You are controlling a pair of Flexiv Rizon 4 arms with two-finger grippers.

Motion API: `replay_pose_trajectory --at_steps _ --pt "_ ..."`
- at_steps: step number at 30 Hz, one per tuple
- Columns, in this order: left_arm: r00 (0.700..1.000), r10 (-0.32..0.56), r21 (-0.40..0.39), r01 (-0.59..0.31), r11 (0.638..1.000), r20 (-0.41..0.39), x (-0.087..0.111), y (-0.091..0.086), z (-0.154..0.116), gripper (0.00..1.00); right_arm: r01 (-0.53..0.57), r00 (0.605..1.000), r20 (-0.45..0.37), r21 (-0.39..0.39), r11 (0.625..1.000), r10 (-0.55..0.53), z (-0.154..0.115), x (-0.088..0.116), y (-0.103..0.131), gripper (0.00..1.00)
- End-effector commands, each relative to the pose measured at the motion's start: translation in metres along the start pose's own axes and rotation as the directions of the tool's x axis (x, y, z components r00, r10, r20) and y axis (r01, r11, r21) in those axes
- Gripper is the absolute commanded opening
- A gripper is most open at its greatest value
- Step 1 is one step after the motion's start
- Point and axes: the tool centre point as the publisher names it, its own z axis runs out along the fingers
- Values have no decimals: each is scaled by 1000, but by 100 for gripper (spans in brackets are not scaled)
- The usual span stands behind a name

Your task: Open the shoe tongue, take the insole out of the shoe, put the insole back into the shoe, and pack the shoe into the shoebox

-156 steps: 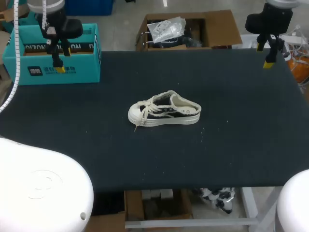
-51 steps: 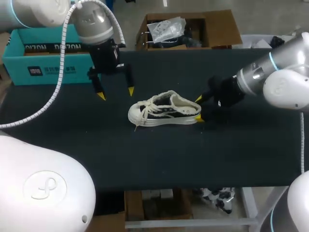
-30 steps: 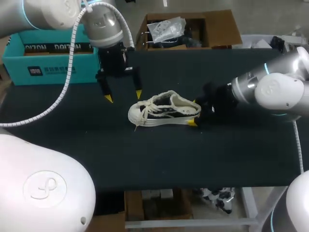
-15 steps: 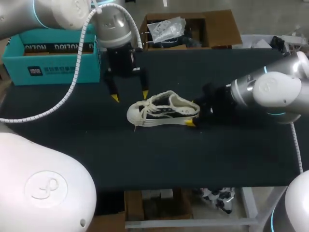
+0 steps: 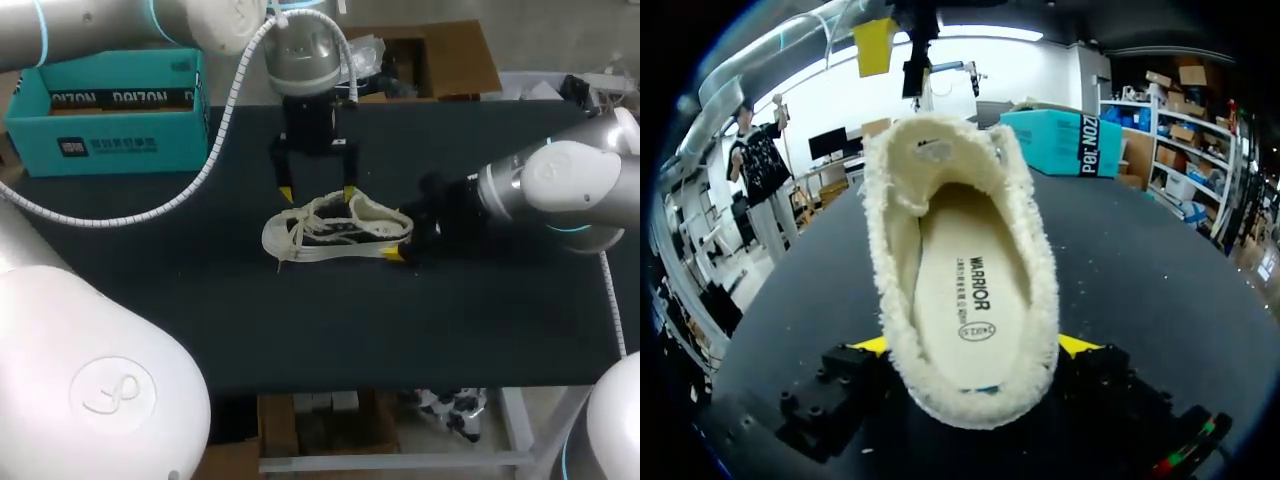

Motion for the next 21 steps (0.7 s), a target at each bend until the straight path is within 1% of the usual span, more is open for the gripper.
replay_pose_trajectory --at_steps 1,3,5,6,7,9,10,12,13,15,16,17,19,20,21 --pt "988 -3 -42 9 999 151 24 -19 12 77 1 1000 -1 -4 1000 -1 4 -2 -2 0" --pt "983 -11 -47 20 999 185 31 -24 18 77 1 1000 -1 -4 1000 -1 4 -2 -2 0" --pt "979 -17 -56 29 998 202 35 -29 22 66 1 1000 -1 -4 1000 -1 4 -2 -2 0" --pt "977 -21 -64 35 997 212 37 -31 24 59 1 1000 -1 -4 1000 -1 4 -2 -2 0" --pt "975 -24 -67 40 997 221 38 -32 26 58 1 1000 -1 -4 1000 -1 4 -2 -2 0" --pt "969 -30 -76 50 996 245 41 -34 31 63 1 1000 -1 -4 1000 -1 4 -2 -2 0" --pt "966 -33 -77 55 996 258 42 -35 32 62 1 1000 -1 -4 1000 -1 4 -2 -2 0" --pt "958 -34 -87 61 994 283 43 -35 35 48 1 1000 -1 -4 1000 -1 4 -2 -2 0" --pt "952 -42 -87 72 994 302 42 -34 37 44 1 1000 -1 -4 1000 -1 4 -2 -2 0" --pt "944 -49 -87 82 993 327 41 -33 40 45 1 1000 -1 -4 1000 -1 4 -2 -2 0" --pt "939 -51 -92 87 992 339 40 -32 40 44 1 1000 -1 -4 1000 -1 4 -2 -2 0" --pt "936 -54 -91 91 992 347 39 -32 41 37 1 1000 -1 -4 1000 -1 4 -2 -2 0" --pt "935 -52 -102 93 990 350 36 -32 42 22 1 1000 -1 -4 1000 -1 4 -2 -2 0" --pt "933 -56 -100 97 990 356 35 -32 42 16 1 1000 -1 -4 1000 -1 4 -2 -2 0" --pt "932 -59 -99 100 990 358 33 -32 42 8 1 1000 -1 -4 1000 -1 4 -2 -2 0"
